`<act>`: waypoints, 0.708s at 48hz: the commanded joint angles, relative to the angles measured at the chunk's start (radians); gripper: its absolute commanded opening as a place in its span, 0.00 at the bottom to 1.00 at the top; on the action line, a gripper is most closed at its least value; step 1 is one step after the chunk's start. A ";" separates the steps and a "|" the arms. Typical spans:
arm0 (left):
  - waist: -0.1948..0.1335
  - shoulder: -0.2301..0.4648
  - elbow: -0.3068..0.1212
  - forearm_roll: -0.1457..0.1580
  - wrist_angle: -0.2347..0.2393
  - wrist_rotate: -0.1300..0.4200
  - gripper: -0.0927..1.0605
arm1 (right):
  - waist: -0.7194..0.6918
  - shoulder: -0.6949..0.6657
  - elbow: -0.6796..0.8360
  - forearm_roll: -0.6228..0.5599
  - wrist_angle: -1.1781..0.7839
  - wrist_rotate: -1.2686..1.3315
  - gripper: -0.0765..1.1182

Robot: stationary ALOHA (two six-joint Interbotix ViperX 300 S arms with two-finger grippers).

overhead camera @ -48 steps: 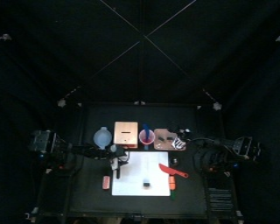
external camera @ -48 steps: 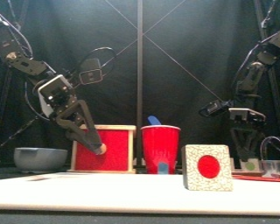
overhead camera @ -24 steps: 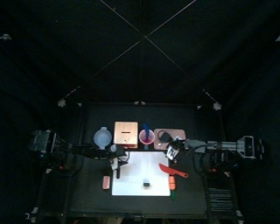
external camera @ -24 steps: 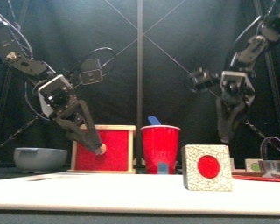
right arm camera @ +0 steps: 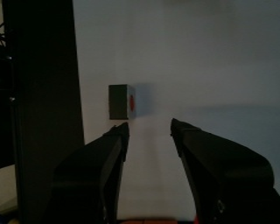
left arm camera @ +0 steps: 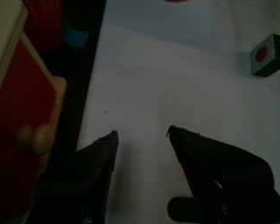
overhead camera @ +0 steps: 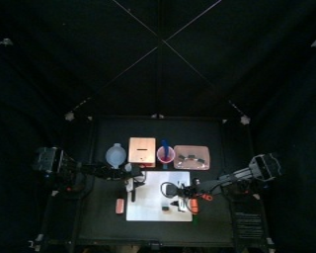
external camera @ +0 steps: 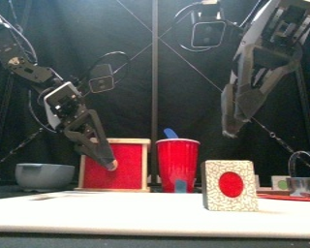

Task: Place sushi on board then cut the sushi with the knife then place the pieces on the plate
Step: Place the 4 sushi pieces on the plate

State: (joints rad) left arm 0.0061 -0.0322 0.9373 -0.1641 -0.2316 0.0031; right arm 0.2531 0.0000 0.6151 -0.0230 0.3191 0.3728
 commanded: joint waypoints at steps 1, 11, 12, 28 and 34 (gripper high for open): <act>-0.002 -0.005 -0.020 0.002 -0.003 0.000 0.83 | 0.014 0.012 -0.049 0.003 -0.003 -0.002 0.74; 0.002 -0.005 -0.021 0.003 0.008 0.002 0.83 | 0.038 0.061 -0.101 0.020 0.012 0.005 0.74; 0.000 -0.005 -0.020 0.003 0.008 0.002 0.83 | 0.041 0.064 -0.106 0.023 0.012 0.003 0.74; 0.003 -0.005 -0.017 0.006 0.015 0.003 0.83 | 0.066 0.155 -0.160 0.052 0.037 0.003 0.74; 0.003 -0.006 -0.017 0.009 0.015 0.003 0.83 | 0.060 0.187 -0.170 0.049 0.071 0.002 0.73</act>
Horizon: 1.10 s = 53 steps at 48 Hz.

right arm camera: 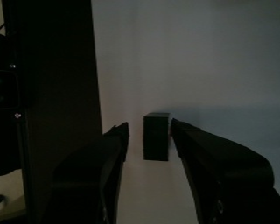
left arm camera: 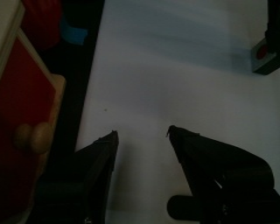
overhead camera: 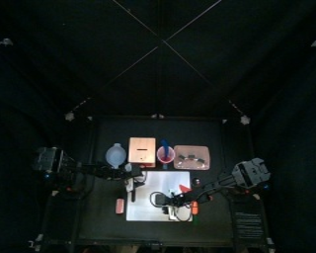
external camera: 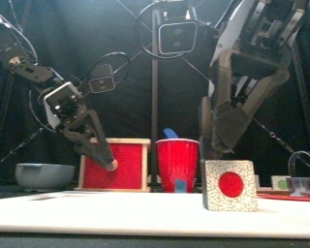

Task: Place sushi on board then cut the sushi with the knife then place the pieces on the plate
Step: Place the 4 sushi pieces on the plate

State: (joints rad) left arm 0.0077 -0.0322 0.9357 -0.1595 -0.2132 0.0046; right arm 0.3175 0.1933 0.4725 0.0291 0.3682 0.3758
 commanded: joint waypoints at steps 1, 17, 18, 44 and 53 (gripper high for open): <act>0.002 -0.005 -0.015 0.005 -0.003 0.002 0.83 | -0.005 -0.002 -0.029 -0.005 0.028 -0.003 0.73; 0.000 -0.005 -0.012 0.005 -0.002 0.002 0.83 | -0.014 -0.003 -0.040 -0.078 0.046 0.006 0.56; 0.000 -0.006 -0.012 0.005 -0.002 0.002 0.83 | -0.018 -0.008 -0.040 -0.080 0.046 0.006 0.55; -0.003 -0.011 -0.020 -0.021 0.014 -0.006 0.83 | -0.402 -0.391 0.215 -0.170 0.210 0.008 0.53; -0.003 -0.015 -0.021 -0.021 0.009 0.000 0.83 | -0.632 -0.489 0.304 -0.192 0.222 0.011 0.53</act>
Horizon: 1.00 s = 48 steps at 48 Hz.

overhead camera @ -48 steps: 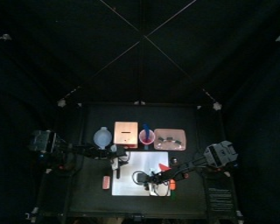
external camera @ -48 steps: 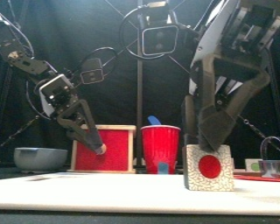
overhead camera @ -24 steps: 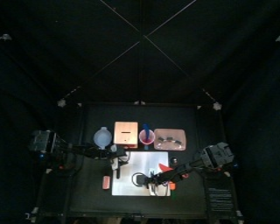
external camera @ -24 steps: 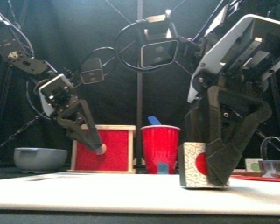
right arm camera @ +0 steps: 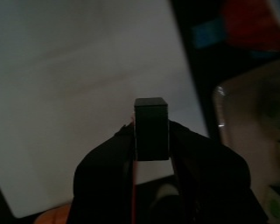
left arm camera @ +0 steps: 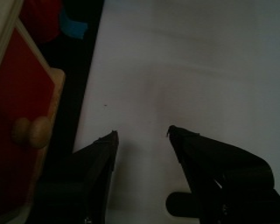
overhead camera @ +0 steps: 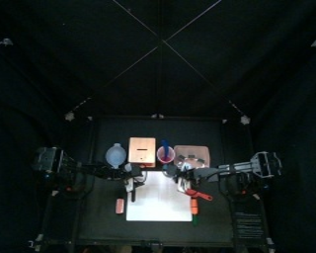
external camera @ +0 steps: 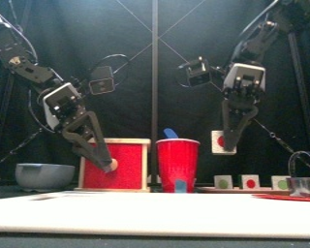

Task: Place sushi on board then cut the sushi with the knife then place the pieces on the plate
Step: Place the 4 sushi pieces on the plate

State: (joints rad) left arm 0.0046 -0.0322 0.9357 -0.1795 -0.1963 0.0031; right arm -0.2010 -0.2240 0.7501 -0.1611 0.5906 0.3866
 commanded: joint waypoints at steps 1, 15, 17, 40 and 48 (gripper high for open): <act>0.000 -0.017 -0.021 -0.002 -0.008 0.002 0.83 | -0.138 -0.080 0.035 0.002 0.000 0.000 0.53; 0.002 -0.060 -0.020 0.000 -0.003 0.002 0.83 | -0.380 -0.098 0.112 0.025 -0.005 -0.002 0.53; 0.002 -0.060 -0.020 0.000 -0.003 0.000 0.83 | -0.393 -0.086 0.121 0.028 -0.008 -0.002 0.53; -0.003 -0.060 -0.015 -0.014 -0.003 -0.005 0.83 | -0.494 0.089 0.110 0.048 -0.040 -0.003 0.66; -0.003 -0.060 -0.014 -0.014 -0.003 0.000 0.83 | -0.508 0.089 0.100 0.029 -0.037 -0.003 0.73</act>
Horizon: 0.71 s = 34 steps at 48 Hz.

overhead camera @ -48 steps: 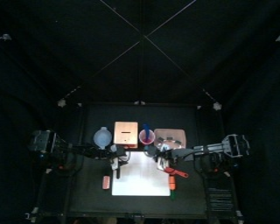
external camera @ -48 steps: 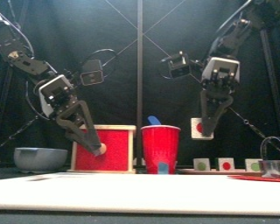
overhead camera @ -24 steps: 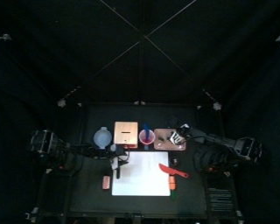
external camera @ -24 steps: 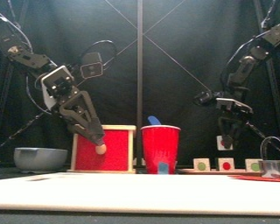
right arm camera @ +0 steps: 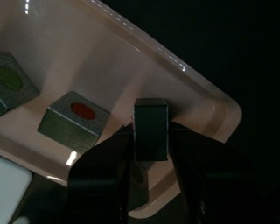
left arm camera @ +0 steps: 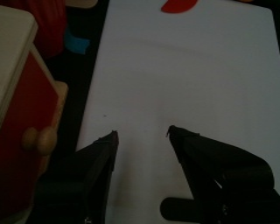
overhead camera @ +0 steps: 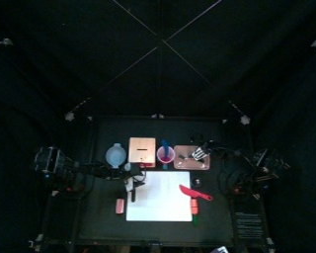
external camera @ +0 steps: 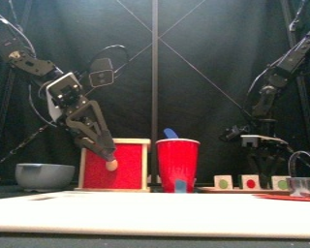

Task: Place sushi on board then cut the sushi with the knife then place the pieces on the plate
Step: Place the 4 sushi pieces on the plate

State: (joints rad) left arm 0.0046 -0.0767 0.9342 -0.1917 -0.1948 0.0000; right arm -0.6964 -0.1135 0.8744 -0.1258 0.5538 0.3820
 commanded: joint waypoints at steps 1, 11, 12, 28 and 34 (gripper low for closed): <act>-0.003 -0.014 -0.012 0.000 -0.005 0.003 0.83 | -0.012 -0.026 -0.026 -0.006 0.003 0.002 0.73; -0.003 -0.034 -0.018 0.005 -0.005 0.002 0.83 | 0.018 -0.143 -0.031 -0.006 0.061 -0.002 0.73; -0.003 -0.037 -0.017 0.005 -0.005 0.002 0.83 | 0.032 -0.164 -0.032 -0.008 0.060 -0.002 0.73; 0.000 -0.034 -0.012 -0.015 -0.005 0.002 0.83 | 0.196 -0.318 -0.017 -0.103 -0.146 -0.002 0.73; 0.000 -0.032 -0.011 -0.018 -0.005 -0.002 0.83 | 0.232 -0.318 -0.002 -0.110 -0.212 -0.002 0.73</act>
State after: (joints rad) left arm 0.0031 -0.1028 0.9342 -0.2056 -0.1948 -0.0015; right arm -0.4801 -0.4126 0.8728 -0.2332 0.3789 0.3789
